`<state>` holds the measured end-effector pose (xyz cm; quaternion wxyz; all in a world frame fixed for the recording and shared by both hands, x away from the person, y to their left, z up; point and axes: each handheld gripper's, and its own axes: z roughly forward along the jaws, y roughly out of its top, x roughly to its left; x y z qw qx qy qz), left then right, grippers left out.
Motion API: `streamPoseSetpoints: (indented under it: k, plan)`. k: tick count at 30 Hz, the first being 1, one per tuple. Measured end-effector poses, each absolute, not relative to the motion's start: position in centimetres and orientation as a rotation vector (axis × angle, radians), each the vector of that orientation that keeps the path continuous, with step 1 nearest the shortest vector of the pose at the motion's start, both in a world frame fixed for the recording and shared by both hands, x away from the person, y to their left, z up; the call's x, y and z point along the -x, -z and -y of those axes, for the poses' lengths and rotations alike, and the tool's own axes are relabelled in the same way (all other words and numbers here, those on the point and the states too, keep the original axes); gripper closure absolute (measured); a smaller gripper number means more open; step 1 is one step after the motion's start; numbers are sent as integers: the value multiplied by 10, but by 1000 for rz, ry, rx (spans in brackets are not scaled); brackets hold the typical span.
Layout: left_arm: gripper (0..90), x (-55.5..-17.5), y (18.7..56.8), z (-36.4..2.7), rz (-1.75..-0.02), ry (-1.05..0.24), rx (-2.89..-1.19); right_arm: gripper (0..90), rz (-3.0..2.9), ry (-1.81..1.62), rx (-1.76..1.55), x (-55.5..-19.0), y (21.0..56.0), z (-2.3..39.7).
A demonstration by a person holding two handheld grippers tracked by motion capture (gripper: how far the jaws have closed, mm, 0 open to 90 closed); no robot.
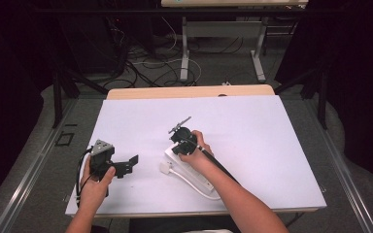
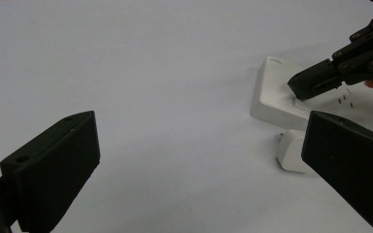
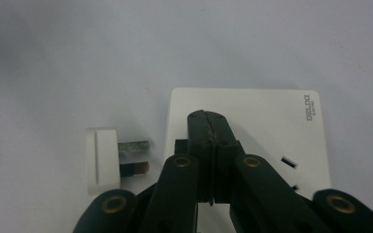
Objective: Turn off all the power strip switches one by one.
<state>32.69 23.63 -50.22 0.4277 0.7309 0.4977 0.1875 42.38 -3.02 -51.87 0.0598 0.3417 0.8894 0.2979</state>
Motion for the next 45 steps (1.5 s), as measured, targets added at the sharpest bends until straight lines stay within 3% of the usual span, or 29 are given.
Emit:
streamPoseSetpoints:
  k: [35, 45]
  plan:
    - [6, -328, 503, -237, -1245, -469, -1824, 896, -2666, -932, -1050, -423, 520, 32]
    - [6, -328, 503, -236, -1247, -469, -1828, 736, -2638, -961, -1067, -423, 514, 39]
